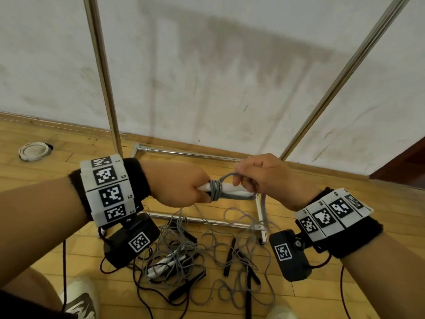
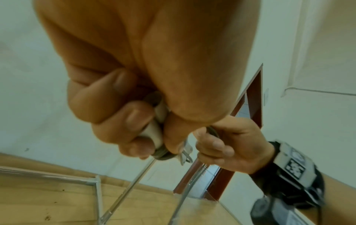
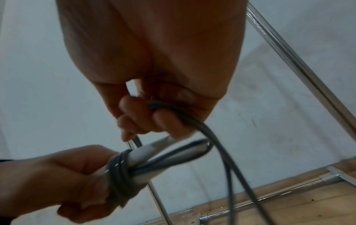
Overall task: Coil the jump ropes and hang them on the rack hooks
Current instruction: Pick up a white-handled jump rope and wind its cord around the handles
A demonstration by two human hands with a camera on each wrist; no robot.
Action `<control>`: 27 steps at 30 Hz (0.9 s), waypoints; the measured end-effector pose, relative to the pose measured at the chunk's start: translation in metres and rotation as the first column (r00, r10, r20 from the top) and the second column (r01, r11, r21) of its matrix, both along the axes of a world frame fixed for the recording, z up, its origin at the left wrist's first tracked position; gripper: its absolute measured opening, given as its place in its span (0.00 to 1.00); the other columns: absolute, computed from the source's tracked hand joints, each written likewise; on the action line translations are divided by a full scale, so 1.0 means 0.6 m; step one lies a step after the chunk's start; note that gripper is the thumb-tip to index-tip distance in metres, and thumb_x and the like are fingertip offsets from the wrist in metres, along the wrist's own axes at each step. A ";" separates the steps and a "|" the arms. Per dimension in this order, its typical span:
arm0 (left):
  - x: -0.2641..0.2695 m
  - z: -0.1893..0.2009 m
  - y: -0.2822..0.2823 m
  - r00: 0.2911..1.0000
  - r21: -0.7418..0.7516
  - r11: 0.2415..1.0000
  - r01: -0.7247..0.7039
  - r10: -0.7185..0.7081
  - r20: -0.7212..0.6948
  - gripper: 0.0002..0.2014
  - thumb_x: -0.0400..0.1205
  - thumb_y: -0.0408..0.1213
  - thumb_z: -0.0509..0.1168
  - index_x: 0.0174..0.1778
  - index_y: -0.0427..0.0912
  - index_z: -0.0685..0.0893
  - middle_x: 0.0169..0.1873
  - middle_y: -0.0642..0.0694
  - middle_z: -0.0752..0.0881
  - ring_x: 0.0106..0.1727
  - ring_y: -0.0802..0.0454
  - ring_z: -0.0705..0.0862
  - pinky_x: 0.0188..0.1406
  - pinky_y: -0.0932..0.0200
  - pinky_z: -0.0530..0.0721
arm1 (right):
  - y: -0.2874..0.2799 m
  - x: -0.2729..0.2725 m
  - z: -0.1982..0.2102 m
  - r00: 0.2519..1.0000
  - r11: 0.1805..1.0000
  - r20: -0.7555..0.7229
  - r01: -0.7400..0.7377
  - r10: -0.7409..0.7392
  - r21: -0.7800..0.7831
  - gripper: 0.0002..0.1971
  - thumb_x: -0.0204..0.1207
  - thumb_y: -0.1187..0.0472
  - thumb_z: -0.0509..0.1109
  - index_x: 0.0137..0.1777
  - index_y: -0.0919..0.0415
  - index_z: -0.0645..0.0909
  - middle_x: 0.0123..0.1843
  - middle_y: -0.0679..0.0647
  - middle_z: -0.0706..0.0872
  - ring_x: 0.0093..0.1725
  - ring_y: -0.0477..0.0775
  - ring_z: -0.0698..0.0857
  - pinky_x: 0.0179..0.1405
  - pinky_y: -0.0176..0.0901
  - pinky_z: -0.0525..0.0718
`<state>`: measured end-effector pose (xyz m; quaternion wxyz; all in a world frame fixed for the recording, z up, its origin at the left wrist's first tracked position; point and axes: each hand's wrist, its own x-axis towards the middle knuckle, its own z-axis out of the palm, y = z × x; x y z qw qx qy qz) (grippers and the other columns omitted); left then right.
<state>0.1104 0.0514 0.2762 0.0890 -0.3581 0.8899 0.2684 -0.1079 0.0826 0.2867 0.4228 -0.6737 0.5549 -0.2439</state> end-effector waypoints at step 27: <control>0.022 0.055 0.024 0.883 0.266 0.962 0.056 0.076 -0.463 0.05 0.82 0.48 0.62 0.46 0.61 0.83 0.26 0.52 0.80 0.27 0.54 0.76 0.31 0.56 0.78 | 0.039 -0.019 -0.048 0.994 0.977 -0.045 -0.106 0.099 -0.187 0.09 0.83 0.57 0.66 0.48 0.40 0.83 0.34 0.35 0.86 0.32 0.38 0.86 0.33 0.31 0.83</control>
